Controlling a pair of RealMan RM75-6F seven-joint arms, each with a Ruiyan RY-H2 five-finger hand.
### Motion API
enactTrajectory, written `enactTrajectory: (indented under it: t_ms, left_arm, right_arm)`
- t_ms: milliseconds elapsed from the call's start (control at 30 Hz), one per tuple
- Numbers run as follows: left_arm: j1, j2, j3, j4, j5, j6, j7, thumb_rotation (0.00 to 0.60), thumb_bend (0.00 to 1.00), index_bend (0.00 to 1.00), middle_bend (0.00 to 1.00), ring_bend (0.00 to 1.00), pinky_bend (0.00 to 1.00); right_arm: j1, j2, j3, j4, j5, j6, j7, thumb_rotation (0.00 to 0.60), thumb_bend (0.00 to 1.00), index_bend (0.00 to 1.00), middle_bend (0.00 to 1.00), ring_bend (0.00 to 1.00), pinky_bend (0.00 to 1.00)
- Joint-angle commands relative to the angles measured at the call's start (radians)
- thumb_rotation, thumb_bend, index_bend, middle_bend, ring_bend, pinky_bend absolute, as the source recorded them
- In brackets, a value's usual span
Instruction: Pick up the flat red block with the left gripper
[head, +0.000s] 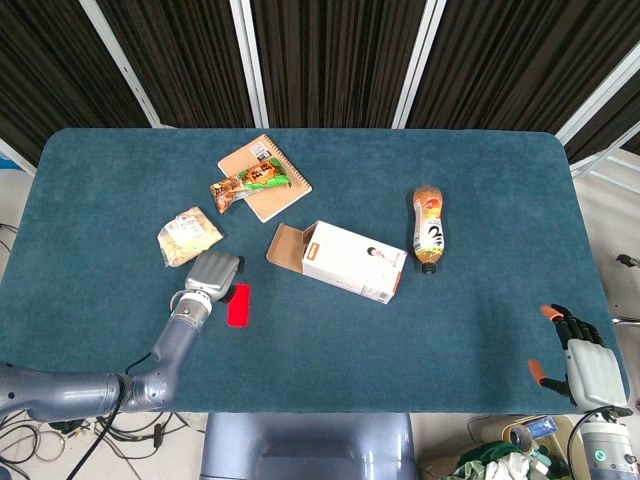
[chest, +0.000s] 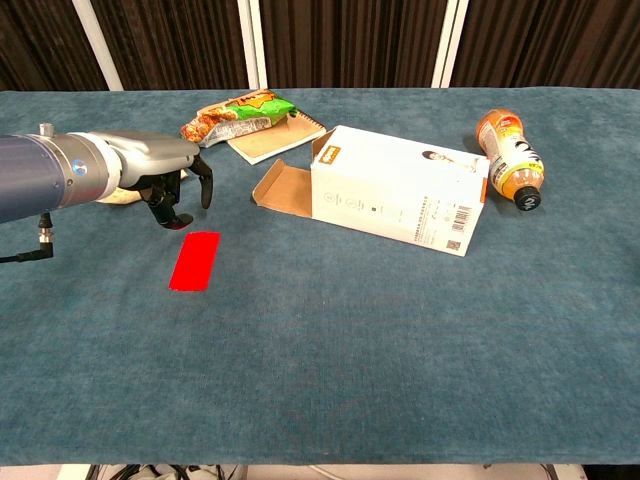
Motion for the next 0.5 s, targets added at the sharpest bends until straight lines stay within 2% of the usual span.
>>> enactTrajectory:
  t_ms: [33, 500]
  left_arm:
    - [0.0, 0.001, 0.003, -0.001, 0.001, -0.001, 0.001, 0.6, 0.38, 0.36, 0.99, 0.94, 0.91]
    - [0.005, -0.017, -0.011, 0.032, 0.014, -0.019, -0.037, 0.6, 0.32, 0.39, 1.0, 0.95, 0.91]
  right_arm:
    - [0.0, 0.0, 0.0, 0.0, 0.002, 0.0, 0.0, 0.6, 0.24, 0.17, 0.1, 0.15, 0.12]
    - [0.0, 0.002, 0.002, -0.002, 0.008, -0.003, 0.001, 0.6, 0.24, 0.17, 0.1, 0.15, 0.12]
